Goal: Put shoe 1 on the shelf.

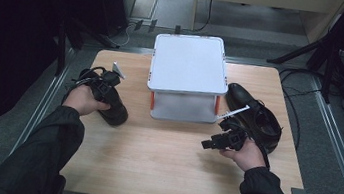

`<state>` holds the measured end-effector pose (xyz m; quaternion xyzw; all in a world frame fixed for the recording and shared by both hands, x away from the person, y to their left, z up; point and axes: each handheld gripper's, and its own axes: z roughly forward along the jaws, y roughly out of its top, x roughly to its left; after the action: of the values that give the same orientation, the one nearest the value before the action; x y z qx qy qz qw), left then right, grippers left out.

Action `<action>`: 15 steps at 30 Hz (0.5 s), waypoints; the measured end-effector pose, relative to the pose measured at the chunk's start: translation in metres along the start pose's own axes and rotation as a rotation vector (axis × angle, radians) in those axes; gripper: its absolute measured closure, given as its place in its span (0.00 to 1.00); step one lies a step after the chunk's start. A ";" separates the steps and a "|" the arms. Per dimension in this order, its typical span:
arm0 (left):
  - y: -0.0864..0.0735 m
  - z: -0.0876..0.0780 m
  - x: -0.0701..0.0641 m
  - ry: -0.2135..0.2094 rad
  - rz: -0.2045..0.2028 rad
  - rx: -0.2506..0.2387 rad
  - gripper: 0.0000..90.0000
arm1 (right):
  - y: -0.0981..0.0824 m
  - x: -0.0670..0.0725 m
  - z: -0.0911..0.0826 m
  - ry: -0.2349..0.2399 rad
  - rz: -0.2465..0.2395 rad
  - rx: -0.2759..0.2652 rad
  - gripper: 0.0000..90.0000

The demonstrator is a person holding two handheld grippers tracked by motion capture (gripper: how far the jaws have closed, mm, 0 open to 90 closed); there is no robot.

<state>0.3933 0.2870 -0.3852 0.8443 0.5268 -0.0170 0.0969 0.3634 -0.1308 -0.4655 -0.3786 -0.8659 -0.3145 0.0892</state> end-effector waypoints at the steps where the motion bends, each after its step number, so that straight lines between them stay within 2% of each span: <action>1: -0.002 -0.002 0.001 -0.007 0.001 0.002 0.84 | 0.000 0.000 0.000 -0.001 0.000 0.001 0.50; 8: -0.022 -0.013 0.009 -0.023 0.006 0.024 0.82 | 0.000 0.001 0.001 -0.003 -0.003 0.007 0.50; 15: -0.048 -0.015 0.018 -0.045 -0.017 0.024 0.82 | 0.000 0.001 0.002 -0.005 -0.007 0.012 0.50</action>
<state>0.3579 0.3263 -0.3799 0.8402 0.5315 -0.0429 0.0984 0.3628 -0.1285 -0.4669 -0.3759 -0.8693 -0.3086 0.0884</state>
